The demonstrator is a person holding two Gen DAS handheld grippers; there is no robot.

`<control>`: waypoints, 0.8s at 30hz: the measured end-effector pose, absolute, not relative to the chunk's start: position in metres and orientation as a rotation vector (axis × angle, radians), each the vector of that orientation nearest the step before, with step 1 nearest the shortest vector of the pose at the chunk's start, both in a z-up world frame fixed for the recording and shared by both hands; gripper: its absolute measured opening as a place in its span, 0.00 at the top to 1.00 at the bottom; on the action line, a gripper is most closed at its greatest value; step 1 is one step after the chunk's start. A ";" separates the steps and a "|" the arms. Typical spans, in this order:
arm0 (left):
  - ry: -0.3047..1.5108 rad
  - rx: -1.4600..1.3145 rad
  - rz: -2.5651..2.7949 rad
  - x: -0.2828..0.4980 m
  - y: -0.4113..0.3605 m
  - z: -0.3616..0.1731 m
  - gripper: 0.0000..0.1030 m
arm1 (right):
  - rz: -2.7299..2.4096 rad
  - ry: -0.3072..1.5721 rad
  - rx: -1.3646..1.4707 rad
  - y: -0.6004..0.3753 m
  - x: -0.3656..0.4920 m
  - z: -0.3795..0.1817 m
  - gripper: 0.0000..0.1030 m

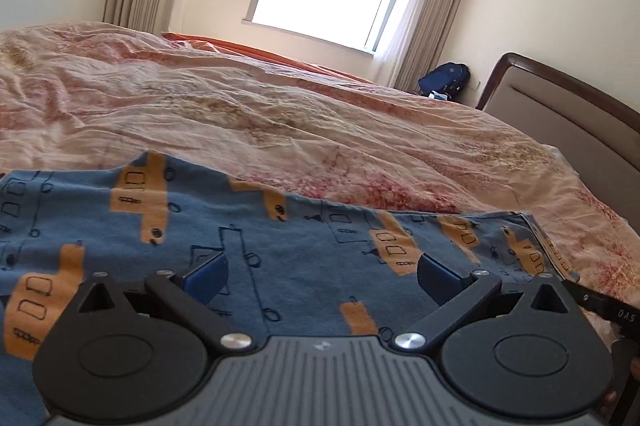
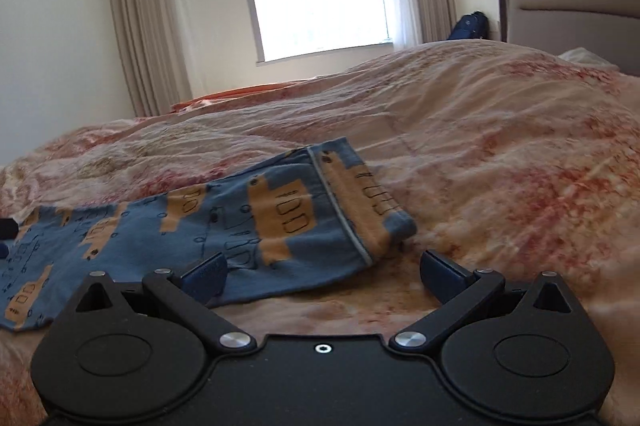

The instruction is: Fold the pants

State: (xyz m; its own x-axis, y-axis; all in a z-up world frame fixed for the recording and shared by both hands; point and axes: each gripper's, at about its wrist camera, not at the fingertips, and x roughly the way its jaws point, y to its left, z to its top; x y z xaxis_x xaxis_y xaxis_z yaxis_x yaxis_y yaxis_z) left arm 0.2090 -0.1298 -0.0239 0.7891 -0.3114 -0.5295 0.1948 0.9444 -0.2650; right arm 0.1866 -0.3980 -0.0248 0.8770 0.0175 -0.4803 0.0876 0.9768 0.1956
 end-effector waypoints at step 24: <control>0.645 -0.139 -0.364 0.229 -0.144 -0.020 0.00 | -0.069 0.432 0.679 -0.421 0.194 -0.029 0.30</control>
State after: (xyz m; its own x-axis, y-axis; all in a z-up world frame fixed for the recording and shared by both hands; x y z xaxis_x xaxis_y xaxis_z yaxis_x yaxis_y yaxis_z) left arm 0.2291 -0.1444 -0.0204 0.7386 -0.3732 -0.5614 0.2876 0.9276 -0.2383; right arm 0.1944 -0.4208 -0.0292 0.9096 0.0772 -0.4083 0.2004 0.7793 0.5938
